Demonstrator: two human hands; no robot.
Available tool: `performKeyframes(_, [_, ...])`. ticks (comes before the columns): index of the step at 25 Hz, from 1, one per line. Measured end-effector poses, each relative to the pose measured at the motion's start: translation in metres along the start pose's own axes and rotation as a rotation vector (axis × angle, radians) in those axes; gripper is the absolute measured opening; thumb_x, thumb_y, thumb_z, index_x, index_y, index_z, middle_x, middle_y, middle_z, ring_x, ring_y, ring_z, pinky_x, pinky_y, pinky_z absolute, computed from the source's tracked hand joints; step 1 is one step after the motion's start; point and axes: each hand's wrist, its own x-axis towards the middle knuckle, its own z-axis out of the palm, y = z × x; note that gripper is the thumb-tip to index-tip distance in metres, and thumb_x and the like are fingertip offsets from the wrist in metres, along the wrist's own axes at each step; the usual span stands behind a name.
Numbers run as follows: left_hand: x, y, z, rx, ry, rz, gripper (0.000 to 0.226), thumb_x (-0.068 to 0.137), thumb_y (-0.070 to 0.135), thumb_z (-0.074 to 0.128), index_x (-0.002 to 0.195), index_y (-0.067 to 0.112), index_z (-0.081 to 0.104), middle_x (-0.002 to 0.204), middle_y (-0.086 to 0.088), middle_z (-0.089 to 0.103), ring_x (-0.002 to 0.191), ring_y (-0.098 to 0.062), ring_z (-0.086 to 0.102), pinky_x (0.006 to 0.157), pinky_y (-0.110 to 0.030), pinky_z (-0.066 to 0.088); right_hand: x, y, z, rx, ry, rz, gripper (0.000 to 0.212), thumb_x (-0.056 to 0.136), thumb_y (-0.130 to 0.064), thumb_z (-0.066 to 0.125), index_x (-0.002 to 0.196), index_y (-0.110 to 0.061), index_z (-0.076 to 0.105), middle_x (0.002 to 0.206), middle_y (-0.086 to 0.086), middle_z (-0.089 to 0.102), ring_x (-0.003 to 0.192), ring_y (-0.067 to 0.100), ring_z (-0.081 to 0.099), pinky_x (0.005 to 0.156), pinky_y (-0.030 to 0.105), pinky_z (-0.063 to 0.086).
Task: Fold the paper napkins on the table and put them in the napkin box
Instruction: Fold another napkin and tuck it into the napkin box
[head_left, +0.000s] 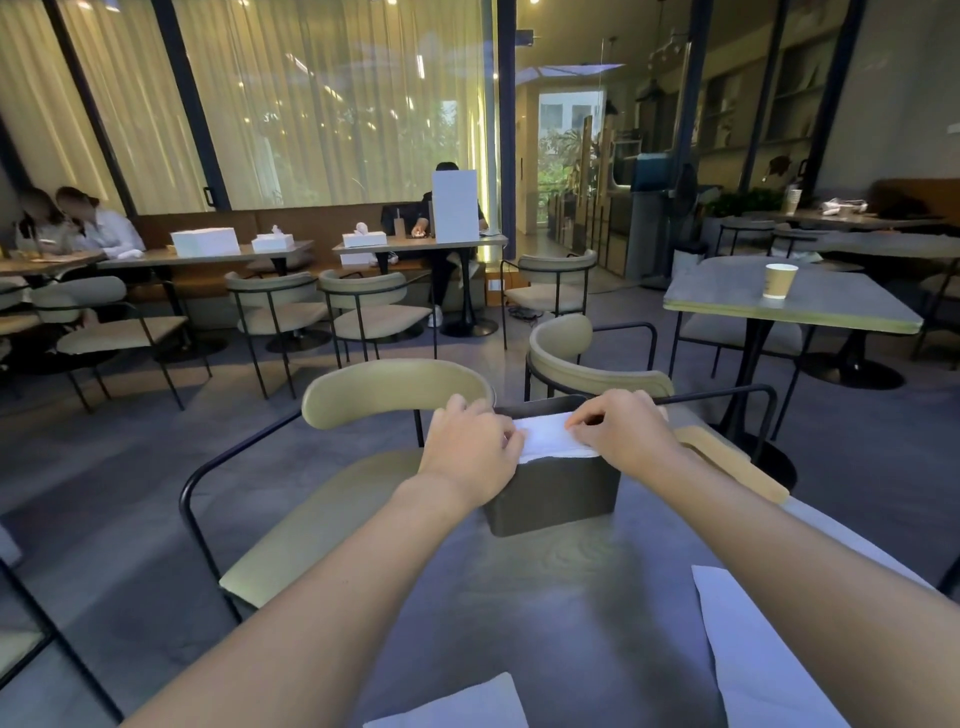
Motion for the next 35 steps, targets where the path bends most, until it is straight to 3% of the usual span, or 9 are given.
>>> performKeyframes(2, [-0.003, -0.001, -0.001, -0.029, 0.026, 0.013, 0.038, 0.105, 0.044, 0.042, 0.109, 0.027, 0.076, 0.111, -0.004, 0.058, 0.111, -0.03, 0.043, 0.1, -0.04, 0.038, -0.004, -0.003, -0.002, 0.001, 0.053, -0.067, 0.019, 0.093, -0.025, 0.071, 0.084, -0.036, 0.084, 0.096, -0.01, 0.063, 0.109, 0.024, 0.057, 0.097, 0.045, 0.05])
performKeyframes(4, [-0.007, -0.001, -0.005, -0.07, 0.065, 0.027, 0.037, 0.105, 0.045, 0.043, 0.115, 0.027, 0.075, 0.111, -0.003, 0.055, 0.111, -0.029, 0.043, 0.101, -0.039, 0.039, -0.009, -0.007, -0.008, 0.089, 0.093, -0.091, 0.011, 0.094, -0.025, 0.073, 0.097, -0.028, 0.084, 0.106, -0.005, 0.056, 0.109, 0.022, 0.057, 0.098, 0.043, 0.051])
performKeyframes(8, [-0.026, 0.011, -0.021, -0.139, 0.109, 0.062, 0.034, 0.104, 0.041, 0.047, 0.111, 0.023, 0.075, 0.1, 0.002, 0.05, 0.11, -0.029, 0.045, 0.101, -0.039, 0.042, -0.035, -0.01, -0.034, 0.166, 0.142, -0.095, 0.012, 0.096, -0.021, 0.072, 0.101, -0.022, 0.082, 0.106, -0.004, 0.062, 0.1, 0.017, 0.062, 0.091, 0.038, 0.055])
performKeyframes(13, [-0.058, 0.045, -0.021, -0.228, 0.093, 0.126, 0.031, 0.103, 0.039, 0.052, 0.101, 0.02, 0.076, 0.103, -0.001, 0.064, 0.109, -0.028, 0.05, 0.098, -0.041, 0.046, -0.089, 0.013, -0.067, 0.167, 0.069, 0.012, 0.014, 0.098, -0.025, 0.068, 0.092, -0.024, 0.081, 0.085, -0.015, 0.071, 0.085, 0.01, 0.067, 0.068, 0.028, 0.054])
performKeyframes(17, [-0.084, 0.08, -0.001, -0.239, 0.029, 0.187, 0.029, 0.102, 0.036, 0.054, 0.1, 0.02, 0.077, 0.104, -0.003, 0.069, 0.105, -0.031, 0.054, 0.096, -0.043, 0.048, -0.126, 0.044, -0.08, 0.134, 0.057, 0.111, 0.023, 0.098, -0.024, 0.069, 0.089, -0.006, 0.081, 0.096, 0.013, 0.081, 0.089, 0.031, 0.073, 0.07, 0.032, 0.051])
performKeyframes(20, [-0.093, 0.098, 0.021, -0.254, 0.003, 0.222, 0.027, 0.1, 0.034, 0.055, 0.096, 0.019, 0.077, 0.103, -0.003, 0.071, 0.1, -0.032, 0.057, 0.096, -0.044, 0.049, -0.15, 0.067, -0.08, 0.13, 0.041, 0.147, 0.024, 0.098, -0.02, 0.068, 0.091, 0.0, 0.079, 0.101, 0.022, 0.078, 0.074, 0.024, 0.059, 0.064, 0.032, 0.041])
performKeyframes(29, [-0.098, 0.142, 0.082, -0.296, -0.116, 0.255, 0.022, 0.096, 0.026, 0.062, 0.109, 0.022, 0.079, 0.114, -0.005, 0.071, 0.109, -0.031, 0.062, 0.098, -0.04, 0.049, -0.192, 0.134, -0.068, 0.136, 0.027, 0.211, 0.017, 0.094, -0.018, 0.069, 0.083, -0.015, 0.082, 0.084, -0.009, 0.078, 0.075, 0.008, 0.06, 0.065, 0.021, 0.044])
performKeyframes(33, [-0.099, 0.149, 0.104, -0.279, -0.151, 0.263, 0.033, 0.096, 0.023, 0.059, 0.126, 0.021, 0.072, 0.125, -0.005, 0.068, 0.12, -0.03, 0.059, 0.101, -0.038, 0.047, -0.199, 0.15, -0.059, 0.128, 0.033, 0.222, 0.017, 0.088, -0.013, 0.068, 0.075, -0.014, 0.079, 0.071, -0.006, 0.07, 0.066, 0.01, 0.05, 0.063, 0.027, 0.042])
performKeyframes(35, [-0.1, 0.15, 0.11, -0.338, -0.158, 0.244, 0.03, 0.095, 0.019, 0.059, 0.121, 0.022, 0.074, 0.121, -0.001, 0.068, 0.119, -0.027, 0.057, 0.099, -0.039, 0.049, -0.201, 0.151, -0.057, 0.13, 0.042, 0.205, 0.019, 0.087, -0.012, 0.067, 0.07, -0.015, 0.075, 0.067, -0.006, 0.065, 0.063, 0.01, 0.048, 0.059, 0.025, 0.041])
